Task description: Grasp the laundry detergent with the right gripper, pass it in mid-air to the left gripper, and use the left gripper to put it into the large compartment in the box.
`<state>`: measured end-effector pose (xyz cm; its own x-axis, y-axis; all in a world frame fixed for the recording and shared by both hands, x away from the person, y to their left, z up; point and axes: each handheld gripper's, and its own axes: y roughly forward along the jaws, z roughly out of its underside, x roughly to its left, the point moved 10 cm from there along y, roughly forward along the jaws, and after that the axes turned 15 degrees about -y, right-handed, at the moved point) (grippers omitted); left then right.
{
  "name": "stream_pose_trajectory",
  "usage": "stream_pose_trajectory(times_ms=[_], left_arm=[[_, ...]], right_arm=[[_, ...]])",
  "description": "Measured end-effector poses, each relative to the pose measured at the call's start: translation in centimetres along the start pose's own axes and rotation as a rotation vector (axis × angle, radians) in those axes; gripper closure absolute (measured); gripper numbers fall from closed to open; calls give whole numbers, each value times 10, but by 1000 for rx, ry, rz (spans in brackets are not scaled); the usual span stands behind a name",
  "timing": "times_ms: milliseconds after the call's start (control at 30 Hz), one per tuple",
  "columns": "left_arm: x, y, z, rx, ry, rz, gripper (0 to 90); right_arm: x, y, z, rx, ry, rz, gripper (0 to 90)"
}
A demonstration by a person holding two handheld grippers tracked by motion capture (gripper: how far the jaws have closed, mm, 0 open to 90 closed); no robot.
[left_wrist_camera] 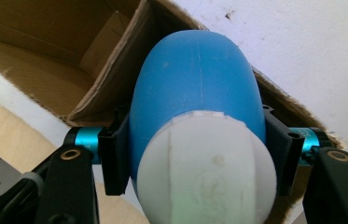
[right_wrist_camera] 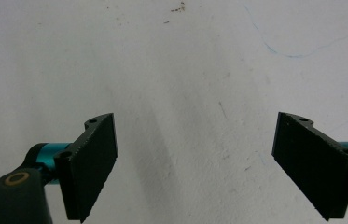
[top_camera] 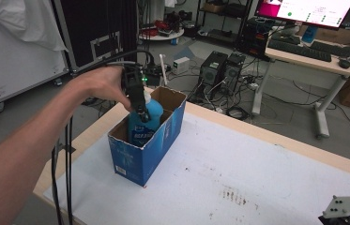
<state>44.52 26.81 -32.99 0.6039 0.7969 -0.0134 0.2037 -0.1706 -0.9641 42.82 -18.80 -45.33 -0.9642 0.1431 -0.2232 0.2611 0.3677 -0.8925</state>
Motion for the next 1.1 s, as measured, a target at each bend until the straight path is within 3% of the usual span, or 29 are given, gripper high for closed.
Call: stream_pose_trajectory(times_ms=[367,500,933,1100], left_arm=[[0,23,9,25,80,16,380],[0,32,13,30,126,22,380],[-2,42,16,37,174,20,379],[-2,42,16,39,172,20,378]], right_arm=[[2,3,3,9,2,-6,133],[2,4,5,13,8,-4,133],[3,5,8,18,11,-1,134],[4,6,7,20,12,-1,133]])
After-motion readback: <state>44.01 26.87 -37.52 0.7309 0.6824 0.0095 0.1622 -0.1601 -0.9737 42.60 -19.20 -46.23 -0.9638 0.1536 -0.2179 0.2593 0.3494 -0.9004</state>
